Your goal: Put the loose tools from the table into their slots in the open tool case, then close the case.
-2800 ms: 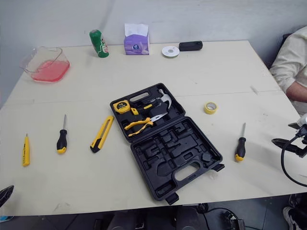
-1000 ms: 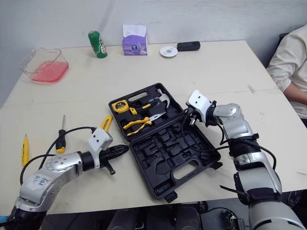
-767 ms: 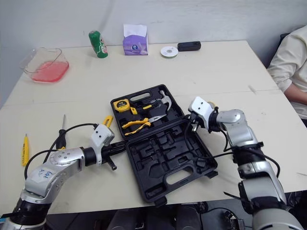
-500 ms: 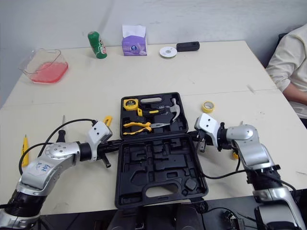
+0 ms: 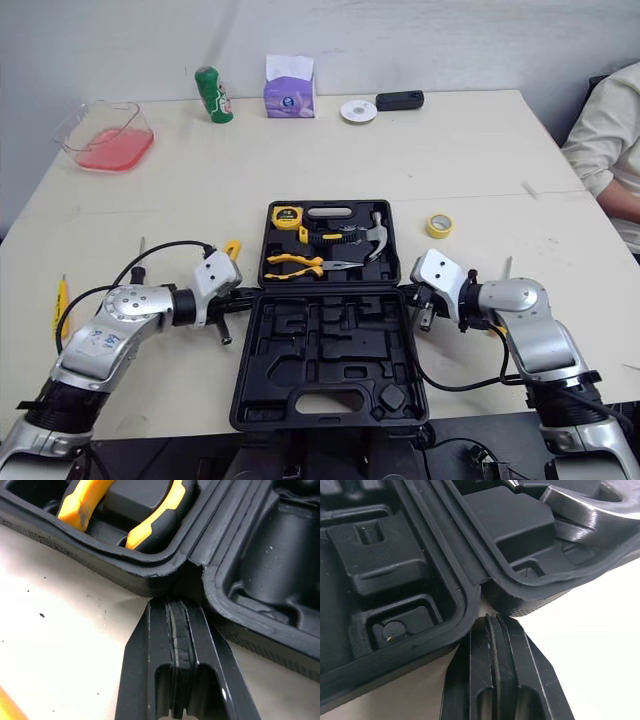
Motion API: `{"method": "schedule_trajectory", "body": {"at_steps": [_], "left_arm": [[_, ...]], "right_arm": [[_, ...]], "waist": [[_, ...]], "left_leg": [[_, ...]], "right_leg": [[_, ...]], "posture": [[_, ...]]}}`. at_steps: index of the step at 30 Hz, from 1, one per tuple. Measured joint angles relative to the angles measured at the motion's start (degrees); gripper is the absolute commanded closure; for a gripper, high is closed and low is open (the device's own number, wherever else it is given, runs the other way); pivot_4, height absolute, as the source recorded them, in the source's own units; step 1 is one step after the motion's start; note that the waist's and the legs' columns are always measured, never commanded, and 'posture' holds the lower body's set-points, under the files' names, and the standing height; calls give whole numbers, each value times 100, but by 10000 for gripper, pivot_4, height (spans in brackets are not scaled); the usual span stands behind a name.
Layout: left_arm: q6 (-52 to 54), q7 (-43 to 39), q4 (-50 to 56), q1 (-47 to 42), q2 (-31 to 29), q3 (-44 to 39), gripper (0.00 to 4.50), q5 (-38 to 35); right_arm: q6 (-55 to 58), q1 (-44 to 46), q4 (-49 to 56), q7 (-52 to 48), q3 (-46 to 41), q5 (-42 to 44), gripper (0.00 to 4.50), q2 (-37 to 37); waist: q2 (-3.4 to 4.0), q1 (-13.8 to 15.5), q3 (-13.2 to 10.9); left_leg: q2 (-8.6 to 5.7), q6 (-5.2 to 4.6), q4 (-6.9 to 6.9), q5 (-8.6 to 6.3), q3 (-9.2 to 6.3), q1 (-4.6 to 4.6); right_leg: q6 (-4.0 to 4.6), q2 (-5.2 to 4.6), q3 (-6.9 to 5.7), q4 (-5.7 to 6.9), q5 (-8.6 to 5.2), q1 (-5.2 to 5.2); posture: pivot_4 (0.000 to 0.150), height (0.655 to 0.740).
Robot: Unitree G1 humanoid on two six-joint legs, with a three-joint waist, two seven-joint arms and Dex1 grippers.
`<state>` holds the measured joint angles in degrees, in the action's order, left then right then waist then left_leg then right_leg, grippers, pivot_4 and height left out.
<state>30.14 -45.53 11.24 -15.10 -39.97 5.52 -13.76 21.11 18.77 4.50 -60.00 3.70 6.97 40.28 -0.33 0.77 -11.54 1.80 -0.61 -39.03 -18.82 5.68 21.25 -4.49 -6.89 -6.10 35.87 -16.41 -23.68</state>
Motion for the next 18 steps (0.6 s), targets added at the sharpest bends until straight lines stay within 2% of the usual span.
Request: {"method": "schedule_trajectory", "body": {"at_steps": [2, 4, 9, 13, 18], "left_arm": [[30, -284, 422, 724, -88, -694, 44611, -553], [214, -542, 1047, 1663, -138, -1651, 44611, -1259], [826, -495, 1549, 2944, -233, -3964, 44611, -2212], [1380, -418, 1276, 3839, 140, -5565, 31694, -3072], [1377, -247, 587, 4247, 237, -6574, 7337, -3361]], "right_arm": [[43, -265, 252, -5, -282, 204, 45000, 189], [267, -681, 456, -60, -943, 535, 45000, 540], [871, -1194, 849, -141, -2325, 1302, 45000, 1086], [1166, -1895, 543, -465, -3146, 1639, 30965, 1462], [929, -2122, -314, -693, -3620, 1644, 4568, 1821]], "waist": [[1, -86, -1], [0, -99, -2], [-1, -84, -2], [-2, -66, -1], [-2, -78, 0]], "left_leg": [[9, 2, 12, -3, 3, 18], [18, 1, 14, -19, 0, 24], [25, -12, -3, -38, -6, 5], [22, -49, -4, -61, -9, -2], [24, -39, -3, -67, -10, -2]], "right_leg": [[3, 2, 2, 6, -2, -13], [2, 8, -6, -6, -2, -16], [3, 17, -11, -45, -3, 18], [6, 9, -6, -42, -4, 20], [26, 10, -9, -37, -15, 12]], "posture": [[1500, 7244], [1500, 7244], [1500, 7244], [1500, 7244], [1500, 7244]]}}
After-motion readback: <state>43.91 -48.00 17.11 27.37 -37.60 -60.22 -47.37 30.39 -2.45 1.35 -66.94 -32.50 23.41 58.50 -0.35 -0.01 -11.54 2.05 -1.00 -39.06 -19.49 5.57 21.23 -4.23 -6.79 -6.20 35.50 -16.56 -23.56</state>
